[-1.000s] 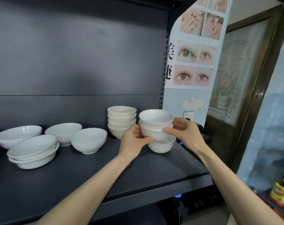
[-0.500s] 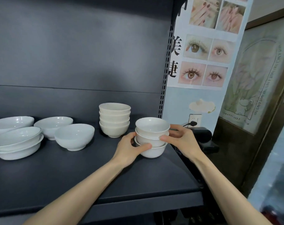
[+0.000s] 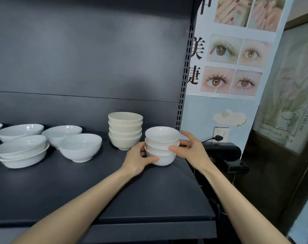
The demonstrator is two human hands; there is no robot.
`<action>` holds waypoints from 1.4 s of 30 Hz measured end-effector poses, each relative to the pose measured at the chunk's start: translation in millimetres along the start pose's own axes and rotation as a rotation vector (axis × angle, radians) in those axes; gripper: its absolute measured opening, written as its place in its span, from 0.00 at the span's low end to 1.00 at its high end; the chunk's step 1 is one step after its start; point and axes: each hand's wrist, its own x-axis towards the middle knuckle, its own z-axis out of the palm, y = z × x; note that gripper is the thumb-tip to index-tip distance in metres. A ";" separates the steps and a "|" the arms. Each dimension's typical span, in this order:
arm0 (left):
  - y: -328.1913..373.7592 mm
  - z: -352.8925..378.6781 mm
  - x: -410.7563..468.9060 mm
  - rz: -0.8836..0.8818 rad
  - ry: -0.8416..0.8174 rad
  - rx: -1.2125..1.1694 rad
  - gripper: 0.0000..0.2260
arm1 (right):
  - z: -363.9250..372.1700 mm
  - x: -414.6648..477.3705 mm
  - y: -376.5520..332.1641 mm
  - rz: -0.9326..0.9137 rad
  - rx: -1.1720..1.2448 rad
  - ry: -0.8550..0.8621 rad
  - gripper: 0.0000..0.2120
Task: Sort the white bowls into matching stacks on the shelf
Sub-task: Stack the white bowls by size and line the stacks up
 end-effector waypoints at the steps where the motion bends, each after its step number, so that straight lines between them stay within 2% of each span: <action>1: -1.1 0.0 4.2 0.008 -0.009 -0.002 0.22 | 0.1 3.7 0.0 -0.005 0.000 -0.012 0.38; 3: -4.0 0.6 11.9 0.012 -0.013 -0.014 0.20 | 0.7 10.9 0.1 -0.023 -0.006 -0.042 0.39; 8: -13.0 2.8 25.6 0.029 0.012 -0.050 0.20 | 5.5 26.3 3.0 -0.070 -0.073 -0.045 0.24; 12: -19.9 3.7 30.8 0.069 0.055 -0.040 0.20 | 8.6 38.7 7.8 -0.050 -0.057 -0.028 0.19; 15: -24.9 4.7 32.5 0.094 0.071 -0.040 0.23 | 10.9 42.2 8.9 -0.055 -0.045 -0.003 0.17; 21: -28.2 4.2 32.9 0.109 0.060 -0.057 0.28 | 12.0 42.7 11.3 -0.016 -0.016 0.037 0.16; 34: -24.5 5.0 29.9 0.104 0.074 -0.040 0.26 | 6.6 42.3 3.9 0.021 -0.061 -0.017 0.18; 39: -17.6 2.6 25.3 0.077 0.042 0.129 0.25 | -1.0 40.9 -6.3 -0.016 -0.328 -0.080 0.22; 42: -4.5 -2.0 19.8 0.059 0.012 0.336 0.22 | -5.1 38.9 -17.2 -0.038 -0.502 -0.118 0.25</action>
